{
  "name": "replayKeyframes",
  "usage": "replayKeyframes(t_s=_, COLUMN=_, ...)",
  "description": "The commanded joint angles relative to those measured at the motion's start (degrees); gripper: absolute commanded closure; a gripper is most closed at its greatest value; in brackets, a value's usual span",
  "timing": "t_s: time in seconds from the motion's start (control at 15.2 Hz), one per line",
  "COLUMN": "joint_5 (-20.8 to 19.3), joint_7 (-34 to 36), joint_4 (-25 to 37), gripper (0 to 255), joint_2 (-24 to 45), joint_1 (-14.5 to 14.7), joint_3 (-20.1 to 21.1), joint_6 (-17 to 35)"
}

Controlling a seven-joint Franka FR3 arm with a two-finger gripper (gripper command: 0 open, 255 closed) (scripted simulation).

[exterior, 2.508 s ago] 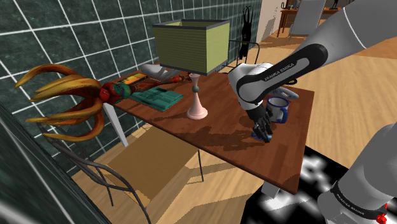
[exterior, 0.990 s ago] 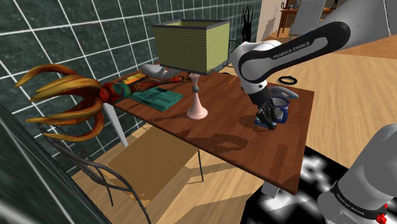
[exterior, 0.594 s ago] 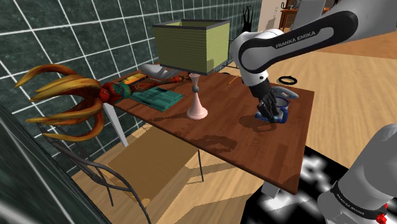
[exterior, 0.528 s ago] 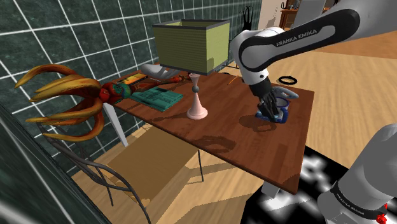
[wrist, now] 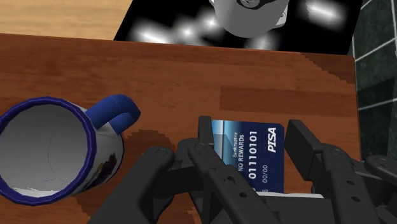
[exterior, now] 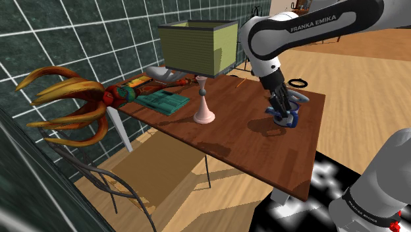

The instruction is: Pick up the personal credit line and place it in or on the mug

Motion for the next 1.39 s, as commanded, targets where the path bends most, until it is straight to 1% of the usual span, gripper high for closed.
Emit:
replayKeyframes(t_s=0.0, joint_5=0.0, joint_7=-0.1, joint_4=1.1, gripper=255, joint_2=-0.4, joint_1=0.0, joint_3=0.0, joint_6=-1.6)
replayKeyframes(t_s=0.07, joint_5=0.0, joint_7=-0.2, joint_4=1.4, gripper=255, joint_2=-0.5, joint_1=0.0, joint_3=0.0, joint_6=-1.9)
replayKeyframes(t_s=0.46, joint_5=-5.8, joint_7=-8.4, joint_4=3.1, gripper=255, joint_2=0.2, joint_1=-3.8, joint_3=-5.0, joint_6=-1.8)
replayKeyframes(t_s=0.86, joint_5=-11.5, joint_7=-17.3, joint_4=7.3, gripper=255, joint_2=3.3, joint_1=-7.8, joint_3=-10.1, joint_6=-1.1)
replayKeyframes(t_s=1.32, joint_5=-11.3, joint_7=-16.1, joint_4=2.6, gripper=255, joint_2=4.0, joint_1=-7.9, joint_3=-10.3, joint_6=4.1)
